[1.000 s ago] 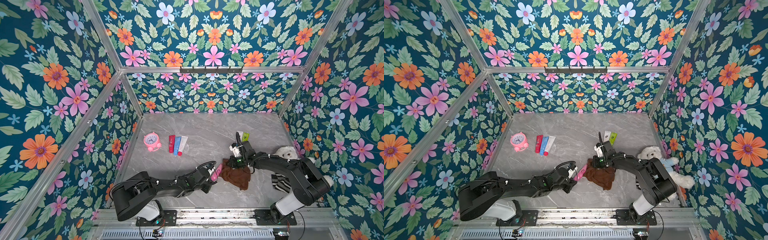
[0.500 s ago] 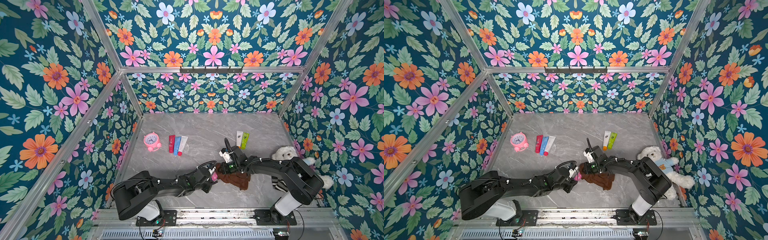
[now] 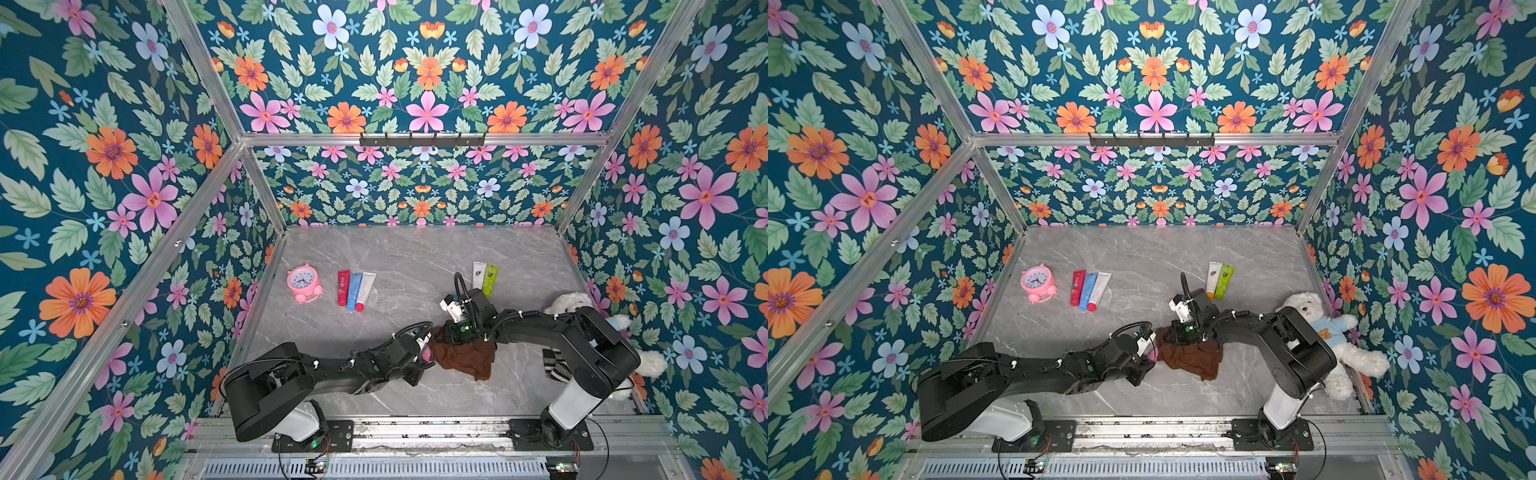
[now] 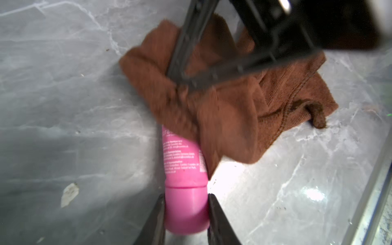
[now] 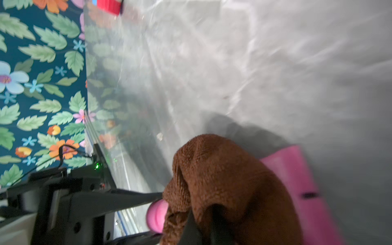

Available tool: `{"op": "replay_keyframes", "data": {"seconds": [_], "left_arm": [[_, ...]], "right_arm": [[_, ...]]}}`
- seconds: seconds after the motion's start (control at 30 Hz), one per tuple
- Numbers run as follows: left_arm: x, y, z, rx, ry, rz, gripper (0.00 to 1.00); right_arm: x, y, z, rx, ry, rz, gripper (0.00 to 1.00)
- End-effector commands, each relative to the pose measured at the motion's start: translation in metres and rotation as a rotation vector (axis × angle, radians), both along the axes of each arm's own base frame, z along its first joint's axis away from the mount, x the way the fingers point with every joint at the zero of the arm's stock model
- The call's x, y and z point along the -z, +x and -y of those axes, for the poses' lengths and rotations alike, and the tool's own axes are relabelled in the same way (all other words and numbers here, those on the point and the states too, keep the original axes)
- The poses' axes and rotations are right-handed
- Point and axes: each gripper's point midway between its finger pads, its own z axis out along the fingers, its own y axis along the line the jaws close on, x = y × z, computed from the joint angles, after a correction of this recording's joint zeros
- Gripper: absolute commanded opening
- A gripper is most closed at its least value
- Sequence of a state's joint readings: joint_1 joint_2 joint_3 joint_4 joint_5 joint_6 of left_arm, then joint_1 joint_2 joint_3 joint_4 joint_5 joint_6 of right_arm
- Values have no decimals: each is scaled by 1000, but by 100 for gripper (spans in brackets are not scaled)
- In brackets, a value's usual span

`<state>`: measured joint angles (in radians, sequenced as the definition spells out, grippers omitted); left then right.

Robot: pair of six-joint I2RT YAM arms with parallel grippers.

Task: Wipe the surface of the toothpaste tube
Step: Wipe the dirt from the toothpaste tube.

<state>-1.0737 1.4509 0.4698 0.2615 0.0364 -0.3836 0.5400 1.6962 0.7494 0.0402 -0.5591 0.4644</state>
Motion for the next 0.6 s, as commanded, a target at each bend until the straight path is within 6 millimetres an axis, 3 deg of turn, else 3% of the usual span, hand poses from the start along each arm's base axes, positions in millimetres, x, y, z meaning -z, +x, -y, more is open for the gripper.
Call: {"op": "replay_keyframes", "data": {"seconds": [0.0, 0.17, 0.23, 0.3, 0.4, 0.5, 0.57], "left_arm": [[-1, -1, 0, 12, 2, 6, 0], [0, -1, -1, 8, 6, 6, 0], [-1, 0, -1, 3, 5, 9, 0], [0, 0, -1, 3, 6, 8, 0], [1, 0, 0, 7, 10, 3, 0], [2, -1, 1, 11, 11, 2, 0], [1, -1, 1, 11, 9, 2, 0]], "right_arm": [[38, -1, 52, 76, -299, -21, 0], [30, -14, 34, 32, -227, -29, 0], [24, -31, 16, -15, -181, -39, 0], [4, -46, -5, -56, -109, -22, 0], [-3, -70, -24, -108, -57, -50, 0], [4, -80, -23, -117, -60, -74, 0], [13, -75, -11, -93, -105, -77, 0]]}}
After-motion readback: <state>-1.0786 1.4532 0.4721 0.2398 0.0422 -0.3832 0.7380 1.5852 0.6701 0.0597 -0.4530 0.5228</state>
